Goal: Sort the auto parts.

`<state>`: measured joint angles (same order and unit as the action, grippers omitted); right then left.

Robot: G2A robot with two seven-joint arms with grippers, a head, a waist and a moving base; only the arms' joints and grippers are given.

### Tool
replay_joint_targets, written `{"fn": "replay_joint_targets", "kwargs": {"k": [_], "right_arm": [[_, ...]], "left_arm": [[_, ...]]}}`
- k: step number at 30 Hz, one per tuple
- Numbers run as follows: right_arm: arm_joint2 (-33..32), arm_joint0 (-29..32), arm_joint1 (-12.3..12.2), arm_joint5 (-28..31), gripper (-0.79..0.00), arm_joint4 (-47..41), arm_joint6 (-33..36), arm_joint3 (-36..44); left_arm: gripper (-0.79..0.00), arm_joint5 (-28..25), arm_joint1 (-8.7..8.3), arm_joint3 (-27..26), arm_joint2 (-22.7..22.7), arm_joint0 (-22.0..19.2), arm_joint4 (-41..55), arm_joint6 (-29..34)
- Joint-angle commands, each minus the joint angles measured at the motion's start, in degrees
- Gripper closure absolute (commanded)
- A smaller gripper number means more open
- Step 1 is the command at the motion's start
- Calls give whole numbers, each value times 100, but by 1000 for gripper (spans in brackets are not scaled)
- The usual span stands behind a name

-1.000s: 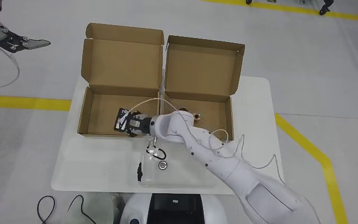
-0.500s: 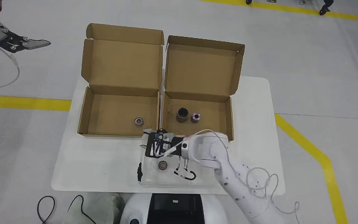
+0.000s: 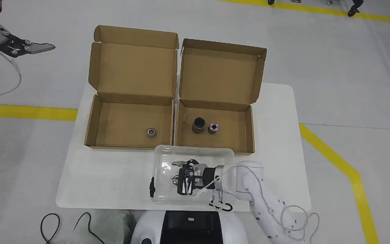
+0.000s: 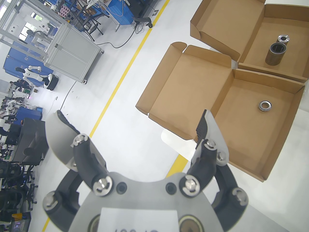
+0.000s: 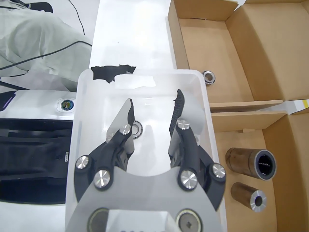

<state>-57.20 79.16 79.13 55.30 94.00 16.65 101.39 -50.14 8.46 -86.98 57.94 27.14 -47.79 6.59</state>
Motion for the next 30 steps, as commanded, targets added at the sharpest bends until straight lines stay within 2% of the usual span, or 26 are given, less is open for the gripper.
{"fn": "replay_joint_targets", "kwargs": {"k": [1,19,30], "right_arm": [[38,-20,-14,-3,-280,27,25,-65],[807,-545,20,-118,-283,-134,1023,-762],[1176,-764,67,-492,-329,-242,1658,-949]], "left_arm": [[-785,0,0,0,0,0,0,0],[-785,0,0,0,0,0,0,0],[-785,0,0,0,0,0,0,0]]}}
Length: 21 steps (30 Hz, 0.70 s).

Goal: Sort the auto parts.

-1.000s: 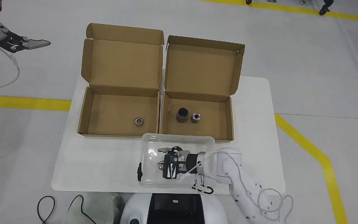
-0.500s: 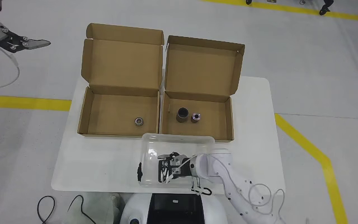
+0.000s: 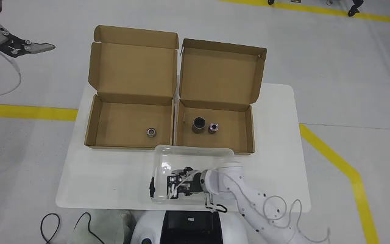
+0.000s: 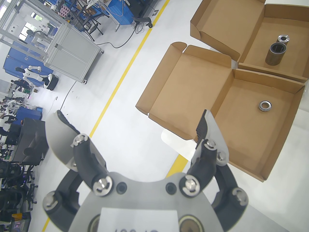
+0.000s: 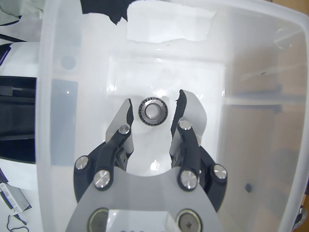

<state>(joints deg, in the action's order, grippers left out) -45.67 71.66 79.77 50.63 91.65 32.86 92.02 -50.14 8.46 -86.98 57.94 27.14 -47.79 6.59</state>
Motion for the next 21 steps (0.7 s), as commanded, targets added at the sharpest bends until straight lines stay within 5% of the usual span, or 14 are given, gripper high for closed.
{"fn": "replay_joint_targets", "kwargs": {"k": [1,14,16,21], "right_arm": [[46,-30,6,-86,-332,7,115,-38],[378,-215,51,-461,-342,-5,461,-197],[414,-229,51,-519,-292,33,453,-209],[488,-243,45,-694,-25,183,443,-203]], "left_arm": [[-785,0,0,0,0,0,0,0],[-785,0,0,0,0,0,0,0],[-785,0,0,0,0,0,0,0],[-785,0,0,0,0,0,0,0]]}}
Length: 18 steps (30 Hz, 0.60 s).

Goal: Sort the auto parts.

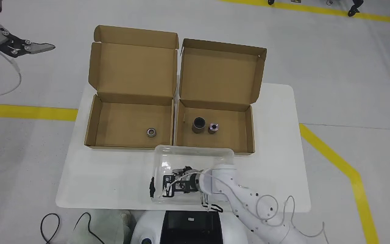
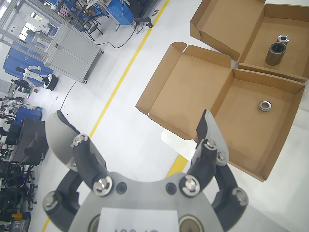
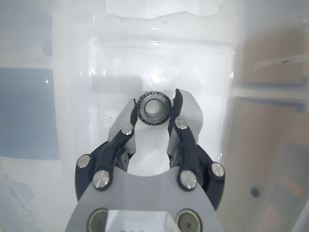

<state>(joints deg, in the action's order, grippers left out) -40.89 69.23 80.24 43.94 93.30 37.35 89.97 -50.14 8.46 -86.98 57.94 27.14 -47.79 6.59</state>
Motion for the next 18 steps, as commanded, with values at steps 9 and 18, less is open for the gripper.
{"fn": "replay_joint_targets", "kwargs": {"k": [9,18], "right_arm": [[-34,50,-43,-347,0,151,-392,120],[-437,318,-212,-139,0,-14,-1202,510]], "left_arm": [[-785,0,0,0,0,0,0,0],[-785,0,0,0,0,0,0,0]]}}
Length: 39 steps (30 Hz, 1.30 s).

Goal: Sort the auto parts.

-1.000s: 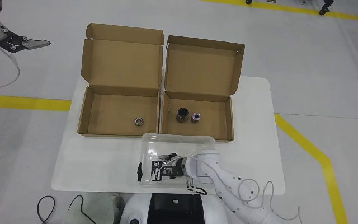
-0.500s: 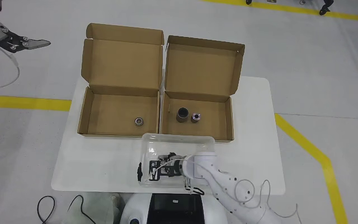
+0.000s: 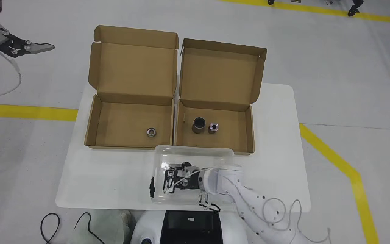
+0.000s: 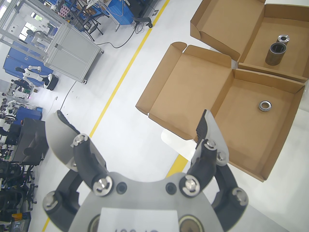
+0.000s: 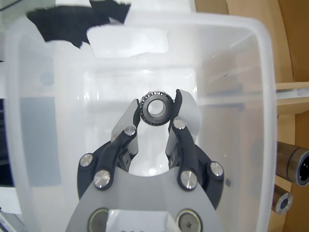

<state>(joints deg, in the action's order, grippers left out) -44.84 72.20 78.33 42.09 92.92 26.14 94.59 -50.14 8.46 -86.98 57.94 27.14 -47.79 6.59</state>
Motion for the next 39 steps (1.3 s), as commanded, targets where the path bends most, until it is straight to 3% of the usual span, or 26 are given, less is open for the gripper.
{"fn": "replay_joint_targets", "kwargs": {"k": [1,7,16,39], "right_arm": [[-88,51,-45,106,0,20,-215,104],[-295,58,-149,522,0,-87,-1024,160],[-448,-224,-154,613,0,-732,-2048,-63],[-1123,-497,-289,361,0,-1531,-2213,1232]], "left_arm": [[-785,0,0,0,0,0,0,0],[-785,0,0,0,0,0,0,0],[-785,0,0,0,0,0,0,0],[-785,0,0,0,0,0,0,0]]}}
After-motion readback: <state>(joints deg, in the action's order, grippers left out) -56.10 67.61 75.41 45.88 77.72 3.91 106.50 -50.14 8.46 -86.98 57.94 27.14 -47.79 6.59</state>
